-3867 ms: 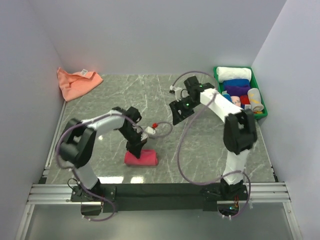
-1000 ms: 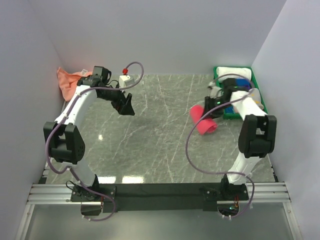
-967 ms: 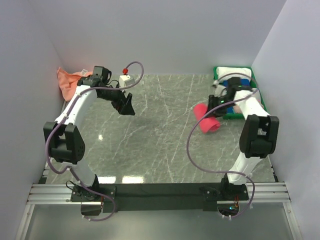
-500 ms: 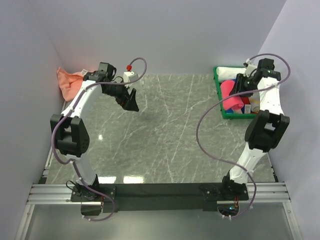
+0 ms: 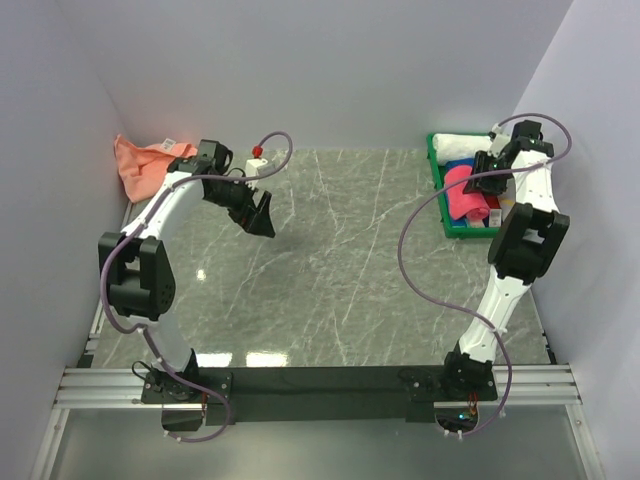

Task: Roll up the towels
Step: Place the rolled towel into the container

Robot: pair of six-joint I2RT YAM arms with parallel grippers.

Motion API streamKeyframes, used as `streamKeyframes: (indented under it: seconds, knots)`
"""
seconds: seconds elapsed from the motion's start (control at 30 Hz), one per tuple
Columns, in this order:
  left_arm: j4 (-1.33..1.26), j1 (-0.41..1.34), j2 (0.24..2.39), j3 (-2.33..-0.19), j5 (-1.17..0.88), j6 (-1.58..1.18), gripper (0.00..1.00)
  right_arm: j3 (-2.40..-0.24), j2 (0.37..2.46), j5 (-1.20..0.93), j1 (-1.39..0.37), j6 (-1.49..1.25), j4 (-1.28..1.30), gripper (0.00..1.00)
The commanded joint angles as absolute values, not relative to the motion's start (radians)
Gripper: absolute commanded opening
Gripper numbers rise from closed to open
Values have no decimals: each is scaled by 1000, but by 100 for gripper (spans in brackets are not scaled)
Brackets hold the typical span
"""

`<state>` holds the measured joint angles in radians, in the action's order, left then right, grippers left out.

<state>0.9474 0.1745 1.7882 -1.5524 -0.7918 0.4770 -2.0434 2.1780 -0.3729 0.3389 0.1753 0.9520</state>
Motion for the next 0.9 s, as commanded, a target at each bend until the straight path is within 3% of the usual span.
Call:
streamKeyframes:
  seconds: [0.0,0.17,0.23,0.27,0.43,0.5,0.57,0.6,0.87]
  knots:
    - [937,175,1720,-1545,-785,485,100,-2092,2204,-353,356,169,928,0]
    - [988,117,1769,-1604,-834,442,99,-2086,2235,-311,360,166,907,1]
    - [991,88,1788,-1632,-871,420,99,-2086,2243,-298,360,164,903,9]
    - [996,62,1798,-1641,-880,407,99,-2092,2253,-295,362,161,907,19]
    - [986,9,1824,-1684,-907,376,99,-2086,2246,-314,364,152,925,43]
    - [950,-29,1825,-1695,-919,333,99,-2068,2211,-327,364,144,922,68]
    - [928,-57,1838,-1716,-882,290,100,-2059,2178,-348,364,137,923,79]
    - [920,-64,1842,-1751,-859,284,99,-2056,2166,-356,364,135,928,93]
    - [694,-121,1945,-1914,-401,167,99,-2010,2013,-446,362,126,959,96]
